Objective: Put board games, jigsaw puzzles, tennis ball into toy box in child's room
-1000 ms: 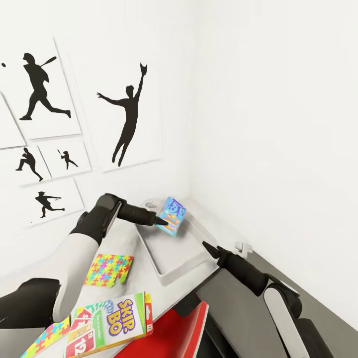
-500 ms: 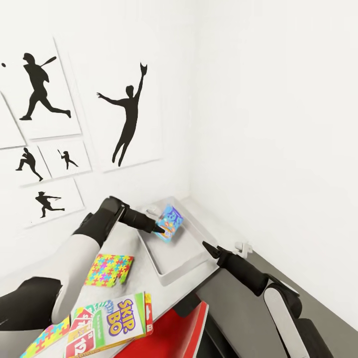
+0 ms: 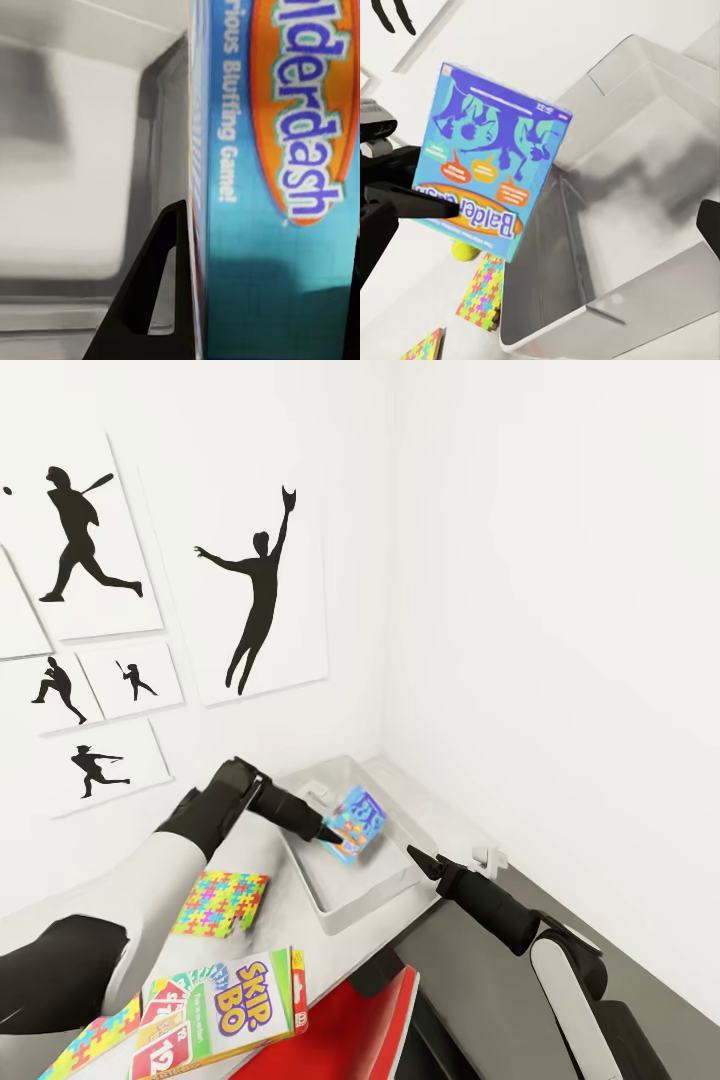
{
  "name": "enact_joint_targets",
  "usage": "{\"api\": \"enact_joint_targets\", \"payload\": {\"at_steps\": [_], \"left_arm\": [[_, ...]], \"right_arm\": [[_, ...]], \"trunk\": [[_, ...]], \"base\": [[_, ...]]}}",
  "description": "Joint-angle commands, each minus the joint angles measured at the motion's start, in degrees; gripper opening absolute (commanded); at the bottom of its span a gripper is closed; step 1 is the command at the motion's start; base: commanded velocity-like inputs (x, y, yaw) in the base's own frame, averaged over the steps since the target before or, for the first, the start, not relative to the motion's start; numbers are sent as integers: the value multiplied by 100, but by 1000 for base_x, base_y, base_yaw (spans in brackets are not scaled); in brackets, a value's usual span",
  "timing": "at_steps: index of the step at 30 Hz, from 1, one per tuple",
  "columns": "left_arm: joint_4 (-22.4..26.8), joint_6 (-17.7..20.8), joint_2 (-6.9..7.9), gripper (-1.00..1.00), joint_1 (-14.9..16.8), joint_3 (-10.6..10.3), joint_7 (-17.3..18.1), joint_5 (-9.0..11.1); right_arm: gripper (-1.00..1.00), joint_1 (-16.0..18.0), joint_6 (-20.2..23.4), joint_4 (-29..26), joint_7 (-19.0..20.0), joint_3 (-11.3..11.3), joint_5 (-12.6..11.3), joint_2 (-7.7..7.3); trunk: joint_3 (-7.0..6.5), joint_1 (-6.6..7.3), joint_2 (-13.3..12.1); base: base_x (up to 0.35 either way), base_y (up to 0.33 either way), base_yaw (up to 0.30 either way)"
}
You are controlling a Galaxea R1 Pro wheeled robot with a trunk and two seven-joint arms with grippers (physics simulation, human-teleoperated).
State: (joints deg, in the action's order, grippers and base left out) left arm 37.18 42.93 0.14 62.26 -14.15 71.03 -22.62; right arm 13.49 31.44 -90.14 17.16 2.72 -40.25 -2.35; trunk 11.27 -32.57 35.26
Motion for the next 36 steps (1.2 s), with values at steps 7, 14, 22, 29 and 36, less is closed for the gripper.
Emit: {"api": "enact_joint_targets", "payload": {"at_steps": [7,14,22,29,36], "left_arm": [[9,5,-20,-100,5,-523,51,-44],[-5,28,-30,-100,5,-559,50,-50],[-9,8,-32,-100,-1,-562,51,-49],[-15,16,-51,-100,-3,-878,3,-49],[-18,86,-110,-100,-4,-1213,-36,-41]], "right_arm": [[100,5,26,-4,-2,0,-19,-3],[100,5,18,-3,-2,0,-19,-3],[100,5,11,-7,2,0,-26,5],[100,5,11,-13,6,0,-26,3],[100,5,11,-13,19,0,-26,1]], "trunk": [[10,-2,9],[10,-2,9],[10,-2,9],[10,-2,9],[21,-2,9]], "base": [[0,0,0],[0,0,0],[0,0,0],[0,0,0],[0,0,0]]}}
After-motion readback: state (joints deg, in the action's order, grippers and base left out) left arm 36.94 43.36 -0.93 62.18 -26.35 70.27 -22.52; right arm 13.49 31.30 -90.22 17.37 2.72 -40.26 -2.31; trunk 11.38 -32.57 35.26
